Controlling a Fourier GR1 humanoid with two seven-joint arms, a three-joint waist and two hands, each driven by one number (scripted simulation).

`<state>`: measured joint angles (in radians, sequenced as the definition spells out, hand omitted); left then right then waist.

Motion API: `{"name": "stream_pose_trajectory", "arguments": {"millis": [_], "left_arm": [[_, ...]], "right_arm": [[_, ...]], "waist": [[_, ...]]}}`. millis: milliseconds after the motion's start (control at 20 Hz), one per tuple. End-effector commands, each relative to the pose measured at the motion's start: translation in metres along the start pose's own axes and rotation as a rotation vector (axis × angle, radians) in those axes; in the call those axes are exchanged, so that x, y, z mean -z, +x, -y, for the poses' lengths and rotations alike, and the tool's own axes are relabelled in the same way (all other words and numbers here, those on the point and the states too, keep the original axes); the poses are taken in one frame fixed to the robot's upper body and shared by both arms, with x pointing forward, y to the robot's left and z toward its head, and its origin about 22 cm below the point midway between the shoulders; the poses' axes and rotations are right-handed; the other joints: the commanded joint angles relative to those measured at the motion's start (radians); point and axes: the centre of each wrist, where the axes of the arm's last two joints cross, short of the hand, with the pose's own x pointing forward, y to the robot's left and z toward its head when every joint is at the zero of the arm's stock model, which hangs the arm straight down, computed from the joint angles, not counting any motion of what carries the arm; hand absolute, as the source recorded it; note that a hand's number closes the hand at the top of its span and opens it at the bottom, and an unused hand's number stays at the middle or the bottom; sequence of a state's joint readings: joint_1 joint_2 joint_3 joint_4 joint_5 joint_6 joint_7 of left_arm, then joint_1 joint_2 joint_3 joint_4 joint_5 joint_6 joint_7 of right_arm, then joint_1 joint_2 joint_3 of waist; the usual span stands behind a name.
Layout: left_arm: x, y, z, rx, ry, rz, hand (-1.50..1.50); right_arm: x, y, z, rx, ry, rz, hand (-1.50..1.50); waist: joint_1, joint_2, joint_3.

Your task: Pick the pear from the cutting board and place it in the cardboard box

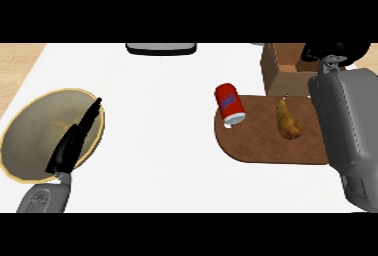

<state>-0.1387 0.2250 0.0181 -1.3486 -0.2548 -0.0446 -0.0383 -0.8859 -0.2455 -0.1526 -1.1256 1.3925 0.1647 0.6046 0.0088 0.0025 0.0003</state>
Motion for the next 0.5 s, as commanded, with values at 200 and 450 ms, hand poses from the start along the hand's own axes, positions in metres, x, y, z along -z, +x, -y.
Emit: {"name": "stream_pose_trajectory", "arguments": {"millis": [200,450], "left_arm": [[0.013,0.011,-0.008,-0.012,-0.008,0.010,0.00],[0.012,0.019,0.009,-0.010,-0.014,0.022,0.00]], "right_arm": [[0.026,-0.059,-0.060,0.146,0.358,-0.096,-1.50],[0.030,-0.066,-0.081,0.270,0.289,0.040,-1.50]], "waist": [[0.001,0.005,0.001],[0.017,0.009,0.002]]}}
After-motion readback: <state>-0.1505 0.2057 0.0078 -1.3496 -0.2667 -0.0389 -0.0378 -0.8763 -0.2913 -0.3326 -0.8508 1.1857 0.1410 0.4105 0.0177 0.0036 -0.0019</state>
